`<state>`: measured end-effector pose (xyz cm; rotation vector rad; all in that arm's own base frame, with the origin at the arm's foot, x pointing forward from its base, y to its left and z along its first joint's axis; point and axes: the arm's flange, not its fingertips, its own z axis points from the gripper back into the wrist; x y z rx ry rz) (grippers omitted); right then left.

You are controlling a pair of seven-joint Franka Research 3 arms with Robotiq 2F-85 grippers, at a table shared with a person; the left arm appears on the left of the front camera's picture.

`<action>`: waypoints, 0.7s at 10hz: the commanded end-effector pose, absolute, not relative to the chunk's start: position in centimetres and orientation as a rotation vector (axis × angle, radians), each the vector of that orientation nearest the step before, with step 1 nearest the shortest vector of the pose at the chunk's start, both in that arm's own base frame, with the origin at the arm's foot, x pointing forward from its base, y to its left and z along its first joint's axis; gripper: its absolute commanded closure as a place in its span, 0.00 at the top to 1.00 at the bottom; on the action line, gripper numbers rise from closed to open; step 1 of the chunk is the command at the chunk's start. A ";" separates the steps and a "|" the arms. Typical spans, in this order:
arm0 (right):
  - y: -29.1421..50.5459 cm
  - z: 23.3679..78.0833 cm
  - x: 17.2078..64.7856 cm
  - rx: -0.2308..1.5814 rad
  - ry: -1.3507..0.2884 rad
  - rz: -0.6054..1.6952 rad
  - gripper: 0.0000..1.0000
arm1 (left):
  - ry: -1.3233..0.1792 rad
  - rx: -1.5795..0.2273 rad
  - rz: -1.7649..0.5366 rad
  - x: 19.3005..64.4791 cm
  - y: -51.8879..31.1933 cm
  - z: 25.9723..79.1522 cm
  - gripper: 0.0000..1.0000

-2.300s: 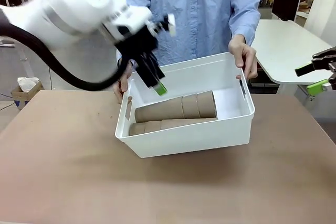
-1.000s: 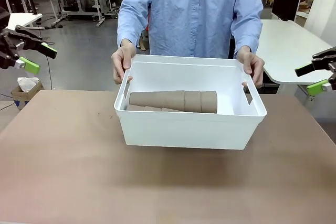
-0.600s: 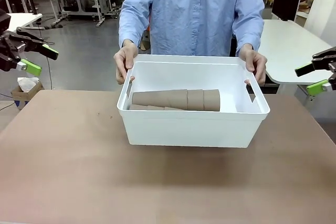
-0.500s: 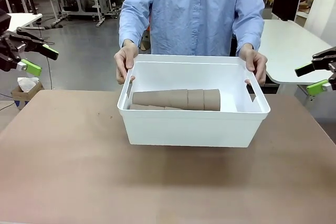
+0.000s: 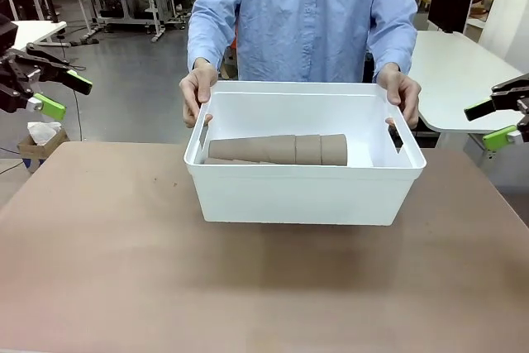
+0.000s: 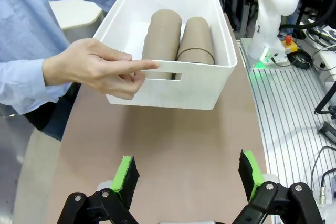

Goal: Stack the cups and store them in the basket.
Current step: Place the stack of Reusable plastic cups into the Pantry Basket.

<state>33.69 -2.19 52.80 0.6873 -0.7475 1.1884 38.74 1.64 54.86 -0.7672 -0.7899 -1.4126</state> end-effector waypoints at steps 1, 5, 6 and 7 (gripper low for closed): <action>-2.2 53.1 33.8 0.705 -0.764 1.184 1.00 | -0.784 -0.766 -1.423 38.8 1.7 55.1 1.00; -2.2 53.1 33.8 0.705 -0.764 1.184 1.00 | -0.784 -0.766 -1.423 38.8 1.7 55.1 1.00; -2.2 53.1 33.8 0.705 -0.764 1.184 1.00 | -0.784 -0.766 -1.423 38.8 1.7 55.1 1.00; -2.2 53.1 33.8 0.705 -0.764 1.184 1.00 | -0.784 -0.766 -1.423 38.8 1.7 55.1 1.00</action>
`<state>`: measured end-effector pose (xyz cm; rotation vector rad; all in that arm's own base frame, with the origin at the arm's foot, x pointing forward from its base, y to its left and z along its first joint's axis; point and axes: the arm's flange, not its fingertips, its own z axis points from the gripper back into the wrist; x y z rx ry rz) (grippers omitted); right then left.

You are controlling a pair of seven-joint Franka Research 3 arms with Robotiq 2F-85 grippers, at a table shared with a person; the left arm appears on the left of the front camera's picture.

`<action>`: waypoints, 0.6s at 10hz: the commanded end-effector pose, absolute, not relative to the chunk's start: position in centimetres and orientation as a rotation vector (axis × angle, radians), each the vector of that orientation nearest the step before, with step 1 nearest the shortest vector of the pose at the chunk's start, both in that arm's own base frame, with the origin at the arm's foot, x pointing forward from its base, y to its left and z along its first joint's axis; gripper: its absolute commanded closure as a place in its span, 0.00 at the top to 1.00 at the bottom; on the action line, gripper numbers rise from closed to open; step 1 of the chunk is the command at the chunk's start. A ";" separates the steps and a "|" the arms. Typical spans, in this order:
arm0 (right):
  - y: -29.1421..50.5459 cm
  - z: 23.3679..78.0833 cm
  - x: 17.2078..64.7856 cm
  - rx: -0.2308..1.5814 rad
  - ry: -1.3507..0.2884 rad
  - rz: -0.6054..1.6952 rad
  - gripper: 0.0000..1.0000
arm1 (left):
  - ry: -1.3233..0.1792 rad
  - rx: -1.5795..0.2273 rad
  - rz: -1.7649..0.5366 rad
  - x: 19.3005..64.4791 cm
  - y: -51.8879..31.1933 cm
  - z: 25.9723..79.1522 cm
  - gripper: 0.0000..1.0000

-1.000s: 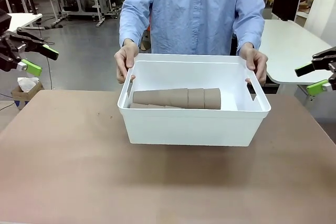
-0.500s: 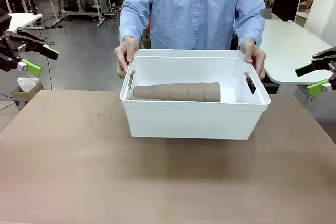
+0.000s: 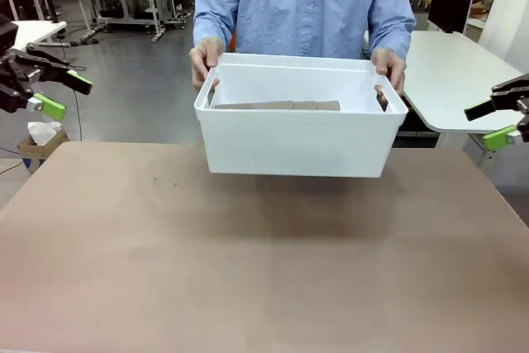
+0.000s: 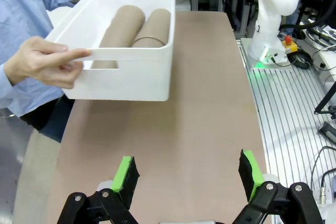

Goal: Stack the cups and store them in the basket.
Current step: Place the stack of Reusable plastic cups into the Pantry Basket.

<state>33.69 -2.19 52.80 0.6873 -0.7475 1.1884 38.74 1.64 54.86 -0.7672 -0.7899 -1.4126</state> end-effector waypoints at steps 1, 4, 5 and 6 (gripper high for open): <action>-2.2 53.1 33.8 0.705 -0.764 1.184 1.00 | -0.784 -0.766 -1.423 38.8 1.7 55.1 1.00; -2.2 53.1 33.8 0.705 -0.764 1.184 1.00 | -0.784 -0.766 -1.423 38.8 1.7 55.1 1.00; -2.2 53.1 33.8 0.705 -0.764 1.184 1.00 | -0.784 -0.766 -1.423 38.8 1.7 55.1 1.00; -2.2 53.1 33.8 0.705 -0.764 1.184 1.00 | -0.784 -0.766 -1.423 38.8 1.7 55.1 1.00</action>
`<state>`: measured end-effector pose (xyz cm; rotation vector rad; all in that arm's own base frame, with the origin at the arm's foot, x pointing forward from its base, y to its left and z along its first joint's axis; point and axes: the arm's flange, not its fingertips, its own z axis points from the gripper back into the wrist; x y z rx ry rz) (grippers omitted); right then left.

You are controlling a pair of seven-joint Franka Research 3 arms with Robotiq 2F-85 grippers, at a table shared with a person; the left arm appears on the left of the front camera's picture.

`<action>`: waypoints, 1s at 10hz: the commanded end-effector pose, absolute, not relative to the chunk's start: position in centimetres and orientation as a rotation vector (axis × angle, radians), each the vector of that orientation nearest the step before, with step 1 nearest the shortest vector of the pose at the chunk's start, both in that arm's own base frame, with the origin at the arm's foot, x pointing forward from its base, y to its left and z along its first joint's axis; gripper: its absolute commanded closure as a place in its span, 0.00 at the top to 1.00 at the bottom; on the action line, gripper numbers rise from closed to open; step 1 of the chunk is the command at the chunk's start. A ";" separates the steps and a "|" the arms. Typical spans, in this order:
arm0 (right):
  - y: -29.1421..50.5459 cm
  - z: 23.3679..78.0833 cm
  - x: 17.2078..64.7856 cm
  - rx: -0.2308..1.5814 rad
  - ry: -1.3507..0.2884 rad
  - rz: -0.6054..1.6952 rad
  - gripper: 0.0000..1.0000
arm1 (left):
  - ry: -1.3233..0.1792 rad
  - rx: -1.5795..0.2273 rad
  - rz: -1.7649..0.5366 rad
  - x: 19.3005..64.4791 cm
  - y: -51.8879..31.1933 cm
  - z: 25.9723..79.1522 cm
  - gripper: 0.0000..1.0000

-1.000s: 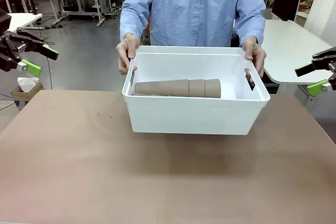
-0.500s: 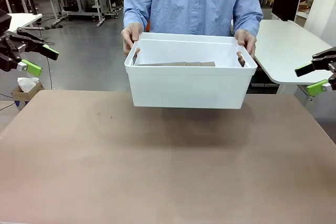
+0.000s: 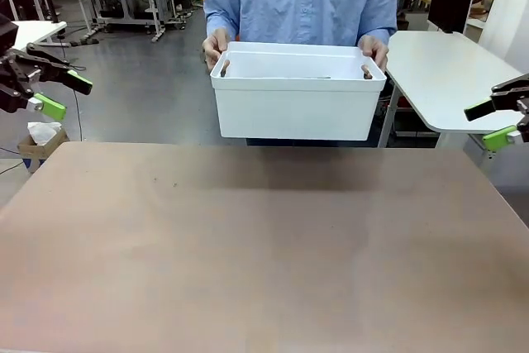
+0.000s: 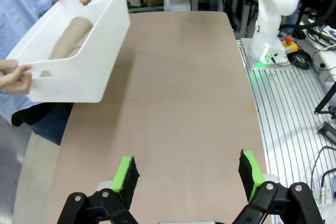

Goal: Stack the cups and store them in the basket.
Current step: Place the stack of Reusable plastic cups into the Pantry Basket.

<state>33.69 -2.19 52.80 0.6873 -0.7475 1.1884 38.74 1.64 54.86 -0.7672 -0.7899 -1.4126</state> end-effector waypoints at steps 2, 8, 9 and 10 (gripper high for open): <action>-2.2 53.1 33.8 0.705 -0.764 1.184 1.00 | -0.784 -0.766 -1.423 38.8 1.7 55.1 1.00; -2.2 53.1 33.8 0.705 -0.764 1.184 1.00 | -0.784 -0.766 -1.423 38.8 1.7 55.1 1.00; -2.2 53.1 33.8 0.705 -0.764 1.184 1.00 | -0.784 -0.766 -1.423 38.8 1.7 55.1 1.00; -2.2 53.1 33.8 0.705 -0.764 1.184 1.00 | -0.784 -0.766 -1.423 38.8 1.7 55.1 1.00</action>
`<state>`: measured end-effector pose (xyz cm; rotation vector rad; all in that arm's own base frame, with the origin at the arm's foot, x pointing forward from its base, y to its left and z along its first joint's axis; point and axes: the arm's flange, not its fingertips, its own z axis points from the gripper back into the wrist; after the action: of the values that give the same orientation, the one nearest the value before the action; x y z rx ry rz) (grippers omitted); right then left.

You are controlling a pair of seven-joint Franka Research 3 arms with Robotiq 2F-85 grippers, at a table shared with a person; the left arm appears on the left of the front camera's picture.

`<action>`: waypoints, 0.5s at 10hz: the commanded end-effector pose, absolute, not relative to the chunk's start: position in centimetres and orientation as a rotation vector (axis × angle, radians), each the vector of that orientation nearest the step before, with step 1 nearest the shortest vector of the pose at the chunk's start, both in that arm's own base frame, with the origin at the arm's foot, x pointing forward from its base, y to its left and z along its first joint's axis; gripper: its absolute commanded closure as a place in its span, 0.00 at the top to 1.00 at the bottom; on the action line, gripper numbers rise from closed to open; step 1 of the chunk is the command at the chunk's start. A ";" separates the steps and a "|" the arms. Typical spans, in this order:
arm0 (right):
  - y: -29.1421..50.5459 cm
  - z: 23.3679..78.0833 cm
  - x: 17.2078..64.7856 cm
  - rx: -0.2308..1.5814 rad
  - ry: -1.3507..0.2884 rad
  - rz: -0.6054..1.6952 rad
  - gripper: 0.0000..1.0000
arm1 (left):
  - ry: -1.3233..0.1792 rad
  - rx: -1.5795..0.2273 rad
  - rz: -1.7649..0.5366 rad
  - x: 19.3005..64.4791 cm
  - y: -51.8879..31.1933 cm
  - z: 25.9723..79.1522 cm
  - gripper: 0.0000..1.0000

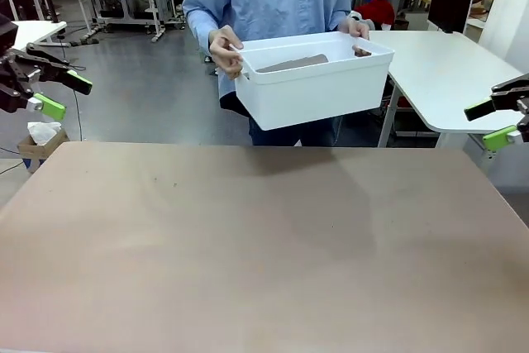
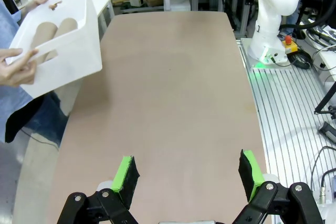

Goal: Stack the cups and store them in the basket.
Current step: Place the stack of Reusable plastic cups into the Pantry Basket.

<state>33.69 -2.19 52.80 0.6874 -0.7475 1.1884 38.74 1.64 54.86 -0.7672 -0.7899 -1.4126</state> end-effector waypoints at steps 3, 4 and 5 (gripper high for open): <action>-2.2 53.1 33.8 0.705 -0.764 1.184 1.00 | -0.784 -0.766 -1.423 38.8 1.7 55.1 1.00; -2.2 53.1 33.8 0.705 -0.764 1.184 1.00 | -0.784 -0.766 -1.423 38.8 1.7 55.1 1.00; -2.2 53.1 33.8 0.705 -0.764 1.184 1.00 | -0.784 -0.766 -1.423 38.8 1.7 55.1 1.00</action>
<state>33.69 -2.19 52.80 0.6874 -0.7475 1.1884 38.74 1.64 54.86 -0.7672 -0.7899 -1.4126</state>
